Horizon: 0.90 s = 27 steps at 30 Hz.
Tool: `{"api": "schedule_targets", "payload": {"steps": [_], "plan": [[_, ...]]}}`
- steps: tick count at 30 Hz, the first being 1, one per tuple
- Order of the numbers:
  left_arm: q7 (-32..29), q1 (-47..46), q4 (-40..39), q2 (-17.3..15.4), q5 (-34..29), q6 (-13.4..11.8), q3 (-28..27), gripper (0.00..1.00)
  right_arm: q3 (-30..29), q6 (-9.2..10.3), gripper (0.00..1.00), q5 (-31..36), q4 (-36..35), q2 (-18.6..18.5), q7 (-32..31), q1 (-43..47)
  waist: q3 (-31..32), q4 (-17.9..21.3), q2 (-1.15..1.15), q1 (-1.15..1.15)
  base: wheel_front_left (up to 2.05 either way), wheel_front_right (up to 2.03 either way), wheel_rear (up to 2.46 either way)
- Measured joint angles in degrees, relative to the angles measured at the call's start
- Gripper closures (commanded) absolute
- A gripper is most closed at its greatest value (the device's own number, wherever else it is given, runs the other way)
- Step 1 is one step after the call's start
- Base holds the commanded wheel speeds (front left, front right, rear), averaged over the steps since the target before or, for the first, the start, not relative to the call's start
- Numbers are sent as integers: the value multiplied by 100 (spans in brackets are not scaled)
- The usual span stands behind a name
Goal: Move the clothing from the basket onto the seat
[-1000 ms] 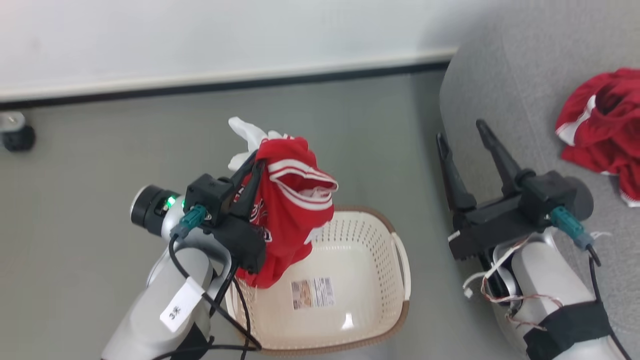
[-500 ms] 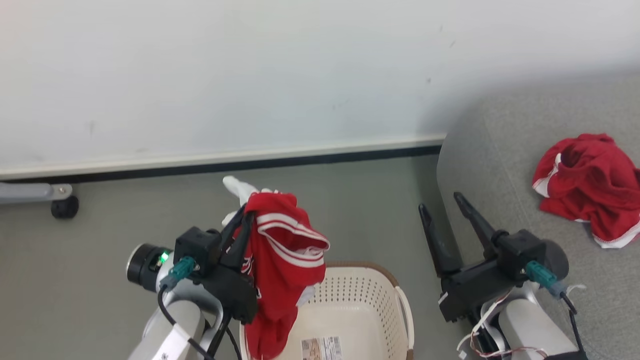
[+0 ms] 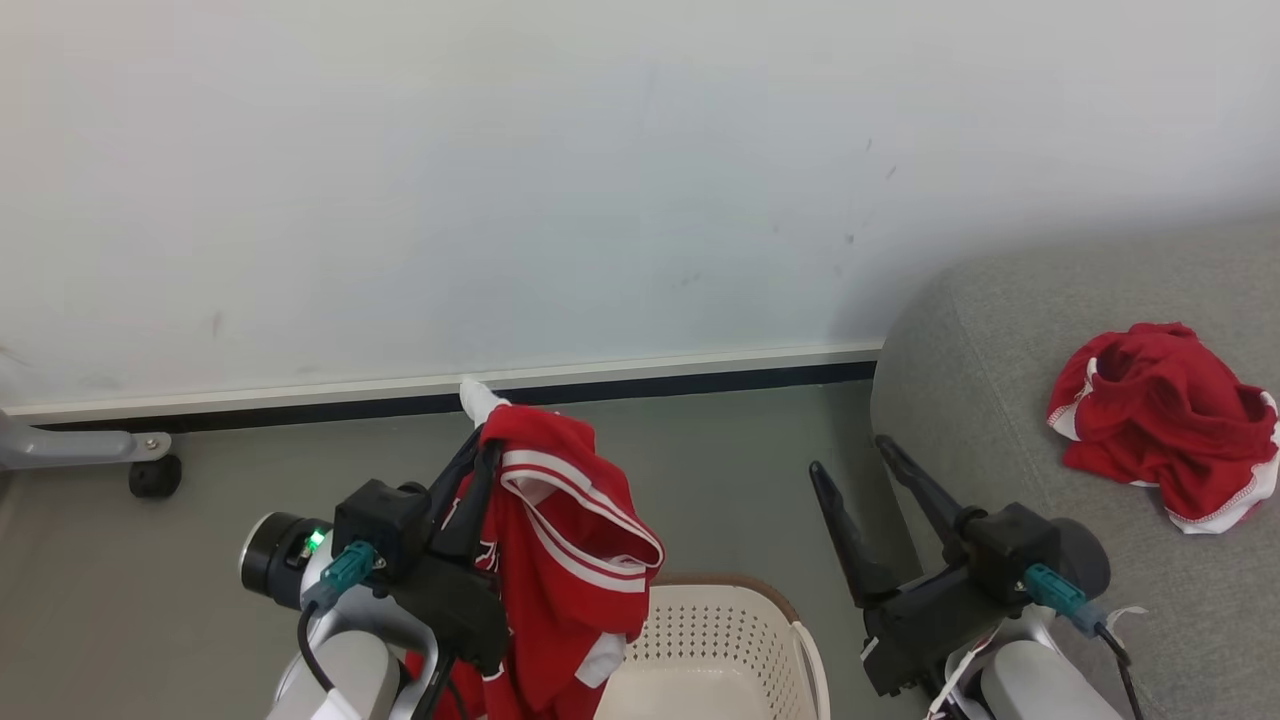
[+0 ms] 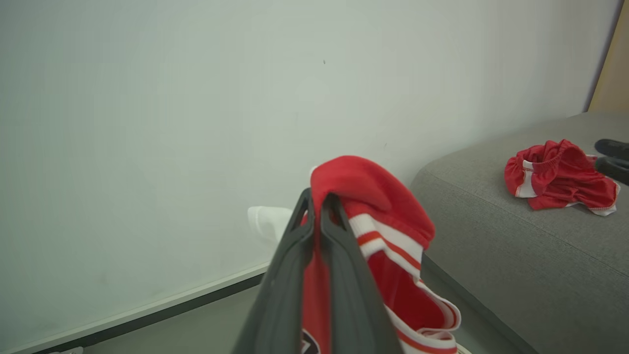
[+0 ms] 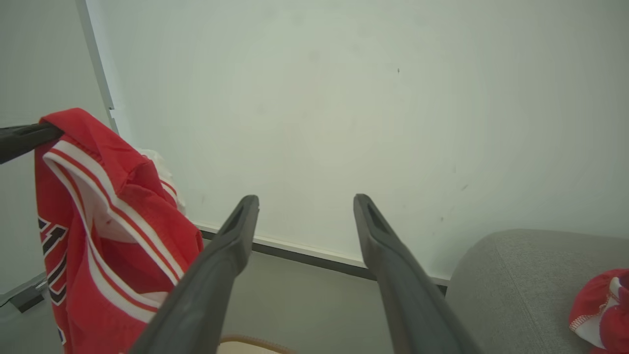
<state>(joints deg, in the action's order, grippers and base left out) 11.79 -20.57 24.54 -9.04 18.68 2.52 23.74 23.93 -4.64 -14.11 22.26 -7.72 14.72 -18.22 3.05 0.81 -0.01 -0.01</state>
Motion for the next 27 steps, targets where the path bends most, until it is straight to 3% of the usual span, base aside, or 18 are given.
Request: {"api": "schedule_targets", "payload": {"steps": [9, 20, 27], "plan": [[-272, -18, -532, -75, 0, -51, -20, 100, 441, -188, 0, 2, 307, 3, -64, -222, -54, 1, 1, 1, 0, 0, 0], [-641, -310, -1084, -40, -2, -58, 68, 100, 1084, -246, 0, -18, 1066, 36, -257, -733, -180, -101, 1, 1, 0, 0, 0], [-911, -430, -1344, 24, -10, -57, 191, 100, 2555, -250, 0, -260, 1410, -22, -250, -1351, -278, -209, 1, 1, 0, 0, 0]]}}
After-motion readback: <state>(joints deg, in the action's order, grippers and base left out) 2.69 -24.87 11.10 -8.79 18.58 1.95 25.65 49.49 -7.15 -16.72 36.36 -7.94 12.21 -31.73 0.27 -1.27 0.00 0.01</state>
